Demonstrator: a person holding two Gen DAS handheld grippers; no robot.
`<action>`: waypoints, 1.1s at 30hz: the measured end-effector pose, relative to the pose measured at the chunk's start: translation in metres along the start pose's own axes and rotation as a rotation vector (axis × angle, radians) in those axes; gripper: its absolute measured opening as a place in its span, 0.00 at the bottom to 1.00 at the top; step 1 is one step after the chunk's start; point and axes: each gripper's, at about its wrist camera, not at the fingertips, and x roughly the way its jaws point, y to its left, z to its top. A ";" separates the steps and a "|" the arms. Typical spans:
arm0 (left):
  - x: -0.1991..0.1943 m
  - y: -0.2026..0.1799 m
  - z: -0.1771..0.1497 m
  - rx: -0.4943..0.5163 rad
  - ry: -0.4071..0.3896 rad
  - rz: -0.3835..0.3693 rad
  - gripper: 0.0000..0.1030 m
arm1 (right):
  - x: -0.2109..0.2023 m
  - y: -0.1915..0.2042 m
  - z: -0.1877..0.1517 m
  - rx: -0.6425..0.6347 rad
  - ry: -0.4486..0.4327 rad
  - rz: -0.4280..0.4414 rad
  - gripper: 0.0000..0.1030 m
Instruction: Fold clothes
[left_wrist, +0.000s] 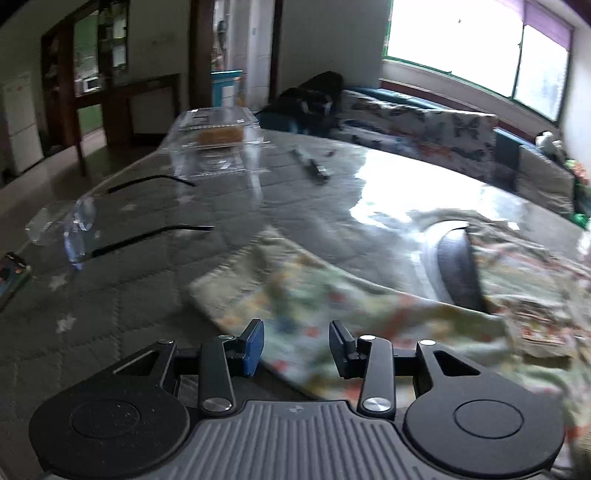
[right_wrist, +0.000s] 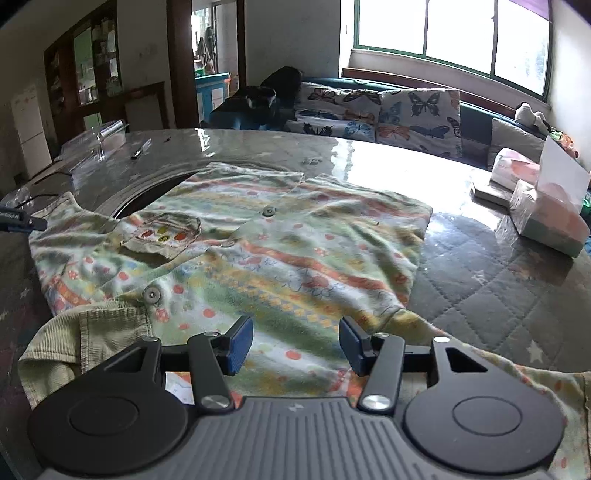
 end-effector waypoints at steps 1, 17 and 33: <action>0.003 0.001 0.001 0.009 -0.005 0.012 0.40 | 0.001 0.001 -0.001 -0.001 0.004 0.001 0.52; -0.002 0.017 0.006 -0.043 -0.074 0.112 0.46 | 0.003 0.003 -0.003 -0.013 0.011 0.008 0.55; 0.012 0.033 0.008 -0.160 -0.033 0.129 0.28 | -0.003 0.005 -0.003 0.001 -0.008 0.013 0.56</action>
